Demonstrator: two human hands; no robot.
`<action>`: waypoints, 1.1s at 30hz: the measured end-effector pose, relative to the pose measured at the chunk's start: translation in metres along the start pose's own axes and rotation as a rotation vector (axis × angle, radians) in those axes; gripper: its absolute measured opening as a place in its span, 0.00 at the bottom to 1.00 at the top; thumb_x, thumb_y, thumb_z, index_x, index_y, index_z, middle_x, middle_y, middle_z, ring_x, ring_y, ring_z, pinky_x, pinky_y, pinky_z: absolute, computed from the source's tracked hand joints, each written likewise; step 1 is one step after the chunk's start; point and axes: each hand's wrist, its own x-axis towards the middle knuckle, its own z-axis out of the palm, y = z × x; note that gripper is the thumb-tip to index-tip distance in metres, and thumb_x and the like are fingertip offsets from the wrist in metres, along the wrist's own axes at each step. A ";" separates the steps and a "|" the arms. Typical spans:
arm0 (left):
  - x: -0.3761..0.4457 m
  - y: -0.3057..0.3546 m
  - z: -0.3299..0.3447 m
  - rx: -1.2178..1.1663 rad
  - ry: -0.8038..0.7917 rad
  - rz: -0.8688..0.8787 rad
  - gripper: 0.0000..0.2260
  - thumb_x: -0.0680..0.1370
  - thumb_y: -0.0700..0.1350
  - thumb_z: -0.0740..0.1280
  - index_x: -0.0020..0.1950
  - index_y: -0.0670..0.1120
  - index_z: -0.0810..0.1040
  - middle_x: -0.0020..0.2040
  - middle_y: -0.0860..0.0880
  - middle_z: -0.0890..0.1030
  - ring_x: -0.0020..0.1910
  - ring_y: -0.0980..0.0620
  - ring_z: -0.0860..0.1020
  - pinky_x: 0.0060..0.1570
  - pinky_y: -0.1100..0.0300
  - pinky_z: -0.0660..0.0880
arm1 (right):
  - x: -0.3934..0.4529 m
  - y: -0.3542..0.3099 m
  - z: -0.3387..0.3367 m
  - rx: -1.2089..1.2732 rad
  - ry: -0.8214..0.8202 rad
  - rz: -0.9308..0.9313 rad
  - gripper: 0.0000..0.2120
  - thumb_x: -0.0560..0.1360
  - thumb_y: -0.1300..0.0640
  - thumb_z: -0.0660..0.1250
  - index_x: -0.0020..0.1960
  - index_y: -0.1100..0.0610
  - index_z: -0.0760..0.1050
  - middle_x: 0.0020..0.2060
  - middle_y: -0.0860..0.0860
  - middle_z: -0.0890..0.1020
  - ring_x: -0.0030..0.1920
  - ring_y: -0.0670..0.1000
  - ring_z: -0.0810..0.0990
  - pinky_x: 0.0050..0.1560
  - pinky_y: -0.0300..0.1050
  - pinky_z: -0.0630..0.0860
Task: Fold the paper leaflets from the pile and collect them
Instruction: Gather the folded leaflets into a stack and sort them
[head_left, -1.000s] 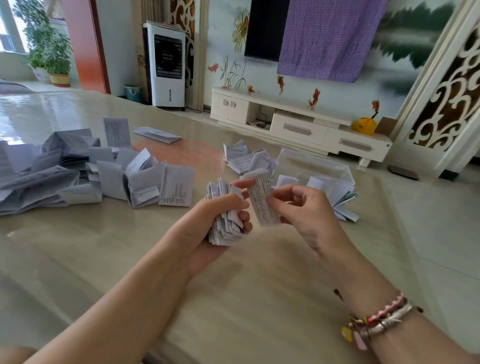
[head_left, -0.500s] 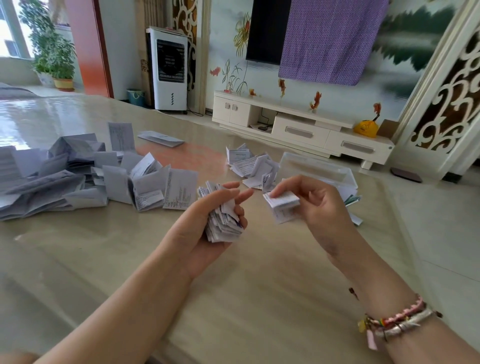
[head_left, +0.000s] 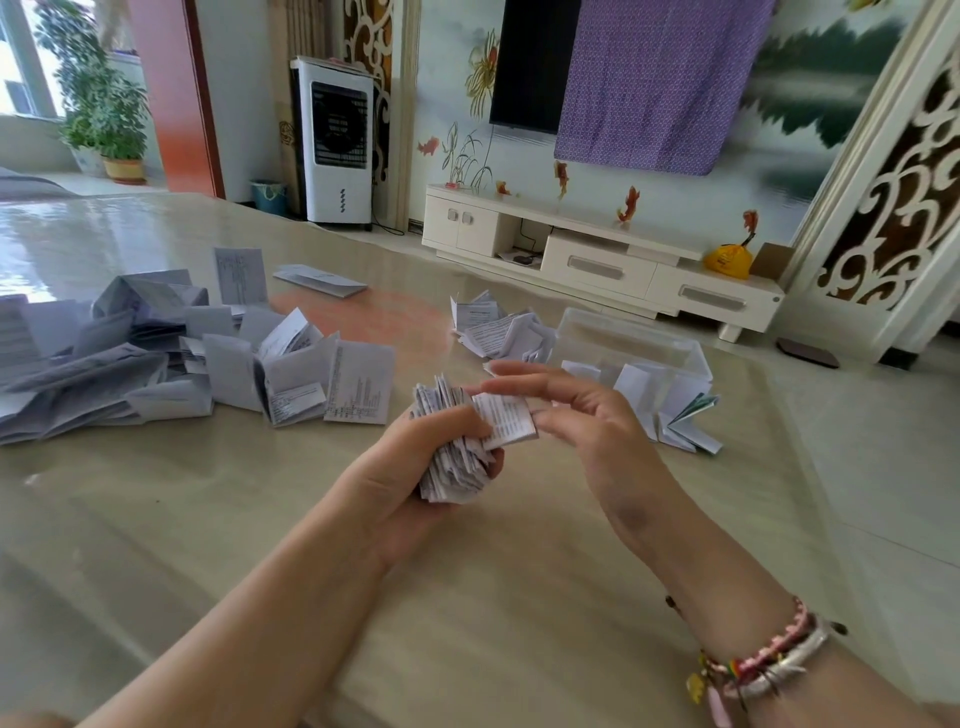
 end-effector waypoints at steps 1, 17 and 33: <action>0.000 0.000 0.001 -0.010 0.006 0.005 0.07 0.75 0.31 0.61 0.50 0.39 0.75 0.34 0.44 0.78 0.30 0.52 0.75 0.27 0.64 0.75 | 0.001 0.002 -0.003 -0.017 0.015 0.005 0.20 0.76 0.70 0.56 0.53 0.54 0.84 0.54 0.43 0.83 0.60 0.40 0.76 0.63 0.38 0.70; 0.008 -0.005 -0.004 0.067 0.119 0.082 0.11 0.73 0.28 0.64 0.52 0.39 0.77 0.43 0.40 0.83 0.39 0.49 0.82 0.40 0.57 0.81 | 0.048 0.067 -0.049 -0.848 0.277 0.217 0.13 0.76 0.62 0.60 0.50 0.49 0.81 0.66 0.48 0.70 0.69 0.51 0.59 0.63 0.42 0.56; 0.011 -0.005 -0.006 0.047 0.152 0.128 0.16 0.67 0.35 0.67 0.53 0.44 0.78 0.37 0.46 0.77 0.30 0.52 0.75 0.37 0.59 0.76 | 0.022 0.046 -0.044 -0.487 0.417 -0.022 0.19 0.71 0.72 0.64 0.41 0.48 0.79 0.47 0.48 0.80 0.41 0.53 0.79 0.41 0.43 0.77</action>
